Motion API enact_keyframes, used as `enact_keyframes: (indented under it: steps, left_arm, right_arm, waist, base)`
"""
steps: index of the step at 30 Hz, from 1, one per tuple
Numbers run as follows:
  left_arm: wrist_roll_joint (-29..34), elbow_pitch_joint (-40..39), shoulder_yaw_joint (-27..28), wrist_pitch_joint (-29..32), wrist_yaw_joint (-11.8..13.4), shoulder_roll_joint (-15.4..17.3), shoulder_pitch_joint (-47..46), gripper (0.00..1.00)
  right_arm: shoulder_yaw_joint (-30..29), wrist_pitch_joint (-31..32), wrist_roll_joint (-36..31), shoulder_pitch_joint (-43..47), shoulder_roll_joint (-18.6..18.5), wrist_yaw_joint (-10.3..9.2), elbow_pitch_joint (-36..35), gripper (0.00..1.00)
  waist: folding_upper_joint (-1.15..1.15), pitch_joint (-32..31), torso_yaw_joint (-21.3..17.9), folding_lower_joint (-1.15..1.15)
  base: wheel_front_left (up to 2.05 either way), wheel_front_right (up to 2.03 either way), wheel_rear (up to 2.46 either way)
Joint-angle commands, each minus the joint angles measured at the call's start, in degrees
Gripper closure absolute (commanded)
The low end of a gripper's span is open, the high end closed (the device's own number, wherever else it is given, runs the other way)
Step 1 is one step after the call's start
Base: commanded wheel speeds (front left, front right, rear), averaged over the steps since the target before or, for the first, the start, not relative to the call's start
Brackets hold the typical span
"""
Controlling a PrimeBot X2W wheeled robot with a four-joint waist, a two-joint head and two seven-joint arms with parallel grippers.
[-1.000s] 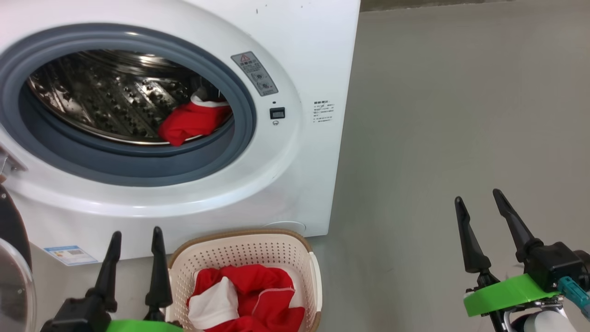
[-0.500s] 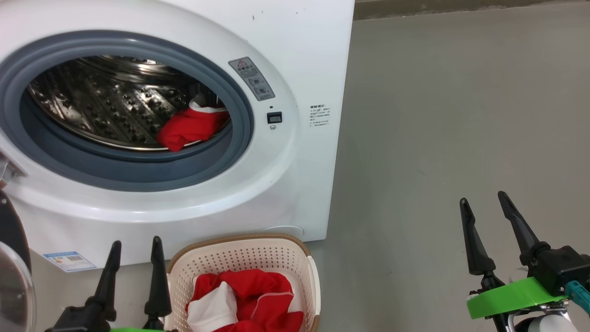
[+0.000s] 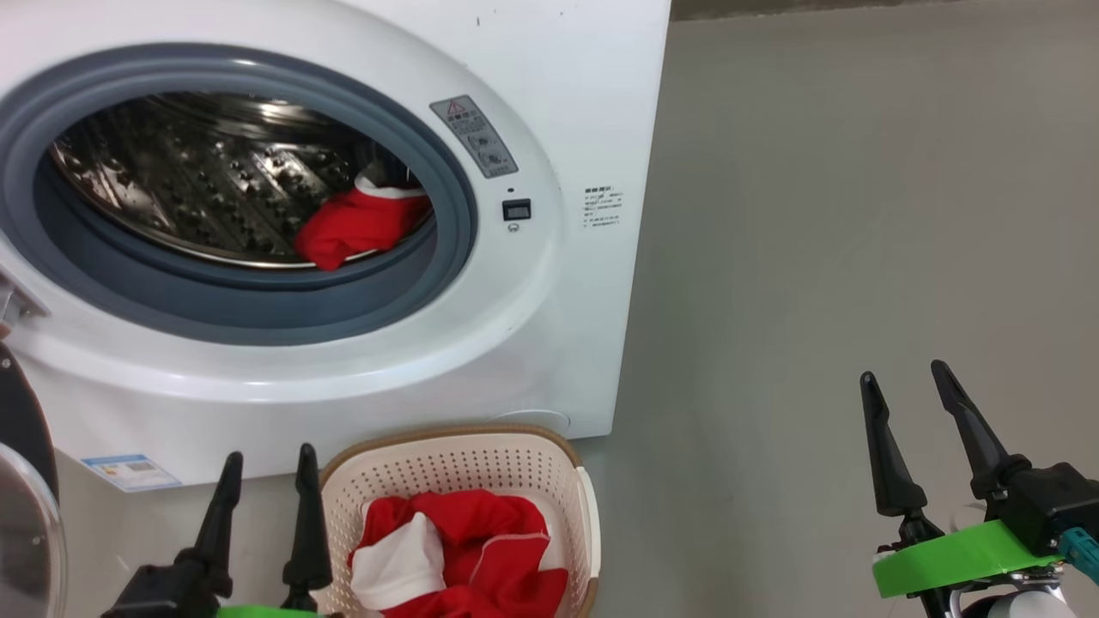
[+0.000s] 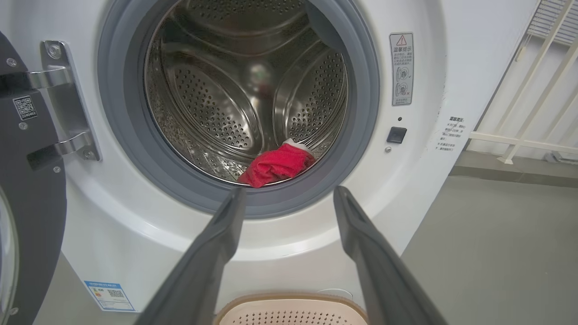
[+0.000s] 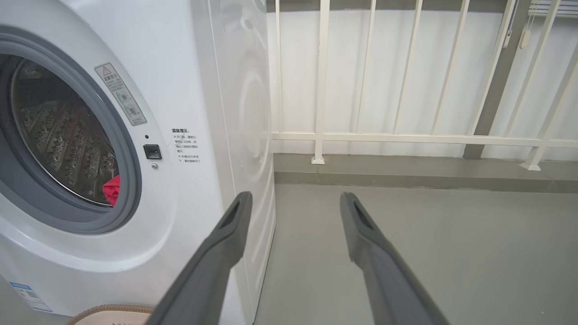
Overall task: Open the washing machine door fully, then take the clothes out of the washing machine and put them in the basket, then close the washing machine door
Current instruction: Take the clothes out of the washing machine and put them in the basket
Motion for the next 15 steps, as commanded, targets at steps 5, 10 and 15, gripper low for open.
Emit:
enact_keyframes:
  steps: [5,10,15]
  left_arm:
    - [-2.24,0.07,0.80,-0.52,0.27,0.17,-4.80,0.00]
    - [-4.22,1.16,-0.38,-0.52,1.20,0.14,-8.83,0.00]
    - [-4.69,3.11,-0.46,-0.52,1.20,0.14,-13.16,0.00]
  right_arm:
    - [1.28,-0.37,-0.18,-1.52,-0.47,0.28,-1.65,0.00]
    - [1.29,-0.37,-0.89,-2.70,-0.47,0.28,-2.27,0.00]
    - [1.46,-0.37,-1.01,-3.97,-0.47,0.28,-2.70,0.00]
  waist:
    - [0.00,2.52,0.68,0.00]
    - [0.00,5.58,1.12,0.00]
    - [0.00,8.49,1.29,0.00]
  base:
    - [0.00,0.00,0.00]
    - [0.00,0.00,0.00]
    - [0.00,0.00,0.00]
